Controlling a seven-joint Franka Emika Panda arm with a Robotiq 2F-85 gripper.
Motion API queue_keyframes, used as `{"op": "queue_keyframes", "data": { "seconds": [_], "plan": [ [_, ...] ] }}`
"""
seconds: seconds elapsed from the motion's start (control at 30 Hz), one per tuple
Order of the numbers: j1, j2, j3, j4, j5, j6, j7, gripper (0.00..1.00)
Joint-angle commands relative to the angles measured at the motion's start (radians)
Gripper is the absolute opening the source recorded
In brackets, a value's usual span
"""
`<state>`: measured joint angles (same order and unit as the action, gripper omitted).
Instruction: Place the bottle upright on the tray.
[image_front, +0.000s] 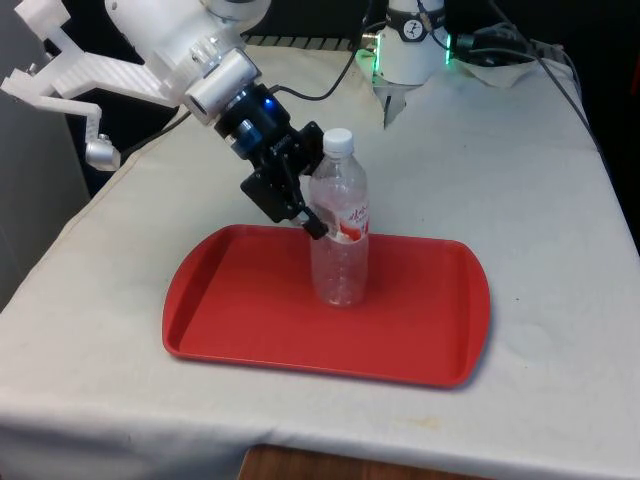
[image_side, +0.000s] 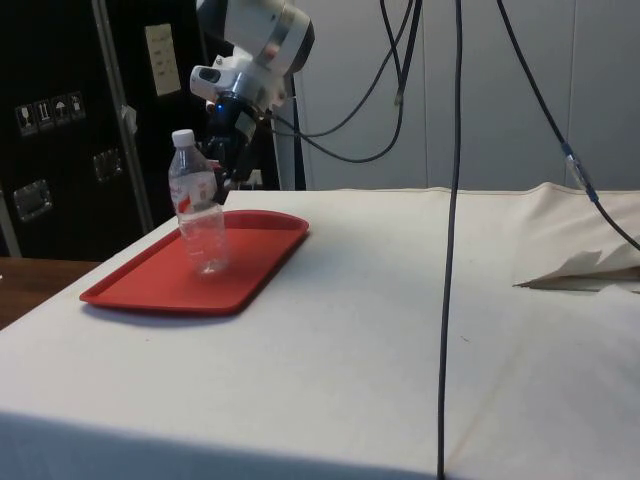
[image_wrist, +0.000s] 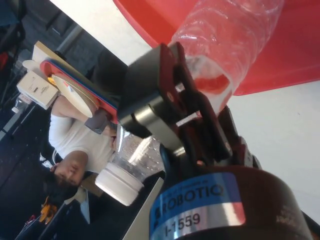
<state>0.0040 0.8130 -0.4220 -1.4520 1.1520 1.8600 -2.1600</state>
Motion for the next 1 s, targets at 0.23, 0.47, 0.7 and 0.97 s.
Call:
{"op": "queue_keyframes", "data": {
  "seconds": [0.23,0.47,0.7,0.97],
  "plan": [
    [0.0,0.001,-0.001,0.001,0.0,0.001,0.001,1.0],
    [0.0,0.0,0.0,0.0,0.0,-0.004,0.0,1.0],
    [0.001,-0.005,-0.003,0.001,-0.002,-0.011,0.004,1.0],
    [0.006,-0.018,-0.014,0.004,-0.007,-0.024,0.011,1.0]
  ]
}}
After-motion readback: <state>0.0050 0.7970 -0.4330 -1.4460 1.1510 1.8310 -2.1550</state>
